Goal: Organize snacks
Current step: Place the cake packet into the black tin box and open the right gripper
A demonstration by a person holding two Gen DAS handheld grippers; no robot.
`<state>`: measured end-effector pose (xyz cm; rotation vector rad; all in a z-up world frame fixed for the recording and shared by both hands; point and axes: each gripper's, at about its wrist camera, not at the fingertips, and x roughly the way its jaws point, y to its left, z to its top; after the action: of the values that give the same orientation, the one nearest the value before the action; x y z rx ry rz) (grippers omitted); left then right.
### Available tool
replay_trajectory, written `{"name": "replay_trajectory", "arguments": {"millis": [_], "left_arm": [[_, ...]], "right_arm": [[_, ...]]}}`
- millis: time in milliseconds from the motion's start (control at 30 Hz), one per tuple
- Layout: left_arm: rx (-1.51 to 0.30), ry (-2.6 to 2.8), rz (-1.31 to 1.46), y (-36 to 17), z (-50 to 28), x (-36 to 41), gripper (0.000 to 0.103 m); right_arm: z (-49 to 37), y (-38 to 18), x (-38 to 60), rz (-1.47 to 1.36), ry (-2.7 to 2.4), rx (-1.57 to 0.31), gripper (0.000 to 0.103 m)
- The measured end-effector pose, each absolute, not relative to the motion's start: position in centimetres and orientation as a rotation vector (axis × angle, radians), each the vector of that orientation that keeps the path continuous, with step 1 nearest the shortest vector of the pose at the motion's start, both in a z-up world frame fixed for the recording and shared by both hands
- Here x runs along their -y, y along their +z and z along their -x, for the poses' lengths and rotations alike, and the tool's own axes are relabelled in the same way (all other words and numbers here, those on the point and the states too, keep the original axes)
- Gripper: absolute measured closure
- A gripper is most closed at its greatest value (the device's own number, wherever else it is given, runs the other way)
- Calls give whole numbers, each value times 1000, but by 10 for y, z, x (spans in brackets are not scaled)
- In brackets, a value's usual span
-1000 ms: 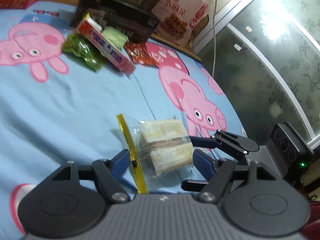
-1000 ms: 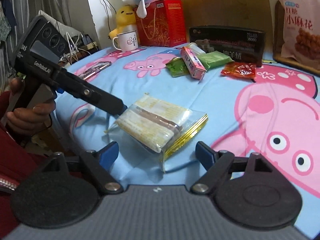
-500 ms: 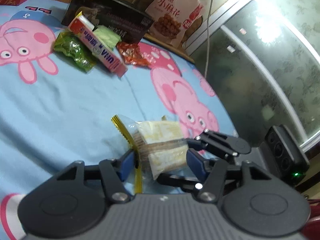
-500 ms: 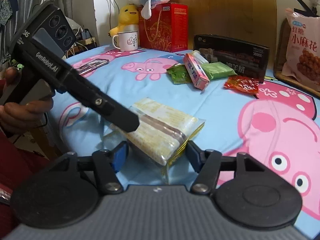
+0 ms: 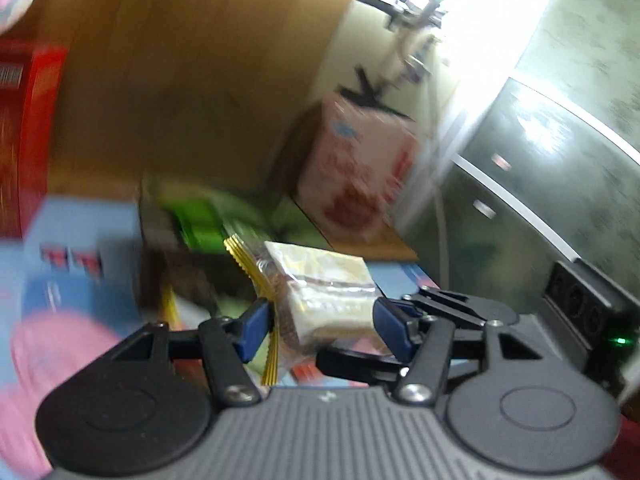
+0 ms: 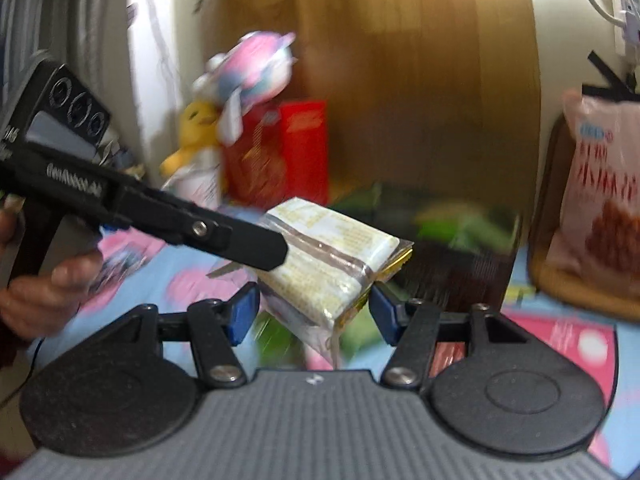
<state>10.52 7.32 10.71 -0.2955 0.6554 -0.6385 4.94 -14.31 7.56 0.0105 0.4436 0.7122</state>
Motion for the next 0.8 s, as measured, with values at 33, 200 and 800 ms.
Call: {"name": "replay_trajectory", "arguments": {"millis": [33,200,800], "left_arm": [[-648,-615,290,111,-122,-73,45],[-650,-498,258,111,-189,-69,41],[-599,-258,172,77,-115,-91,30]], "right_arm": [[-67,81,140,-25,703,-441,40],[-144,89,123,-77,661,-484,40],[-109,43,156,-285,611,-450,8]]}}
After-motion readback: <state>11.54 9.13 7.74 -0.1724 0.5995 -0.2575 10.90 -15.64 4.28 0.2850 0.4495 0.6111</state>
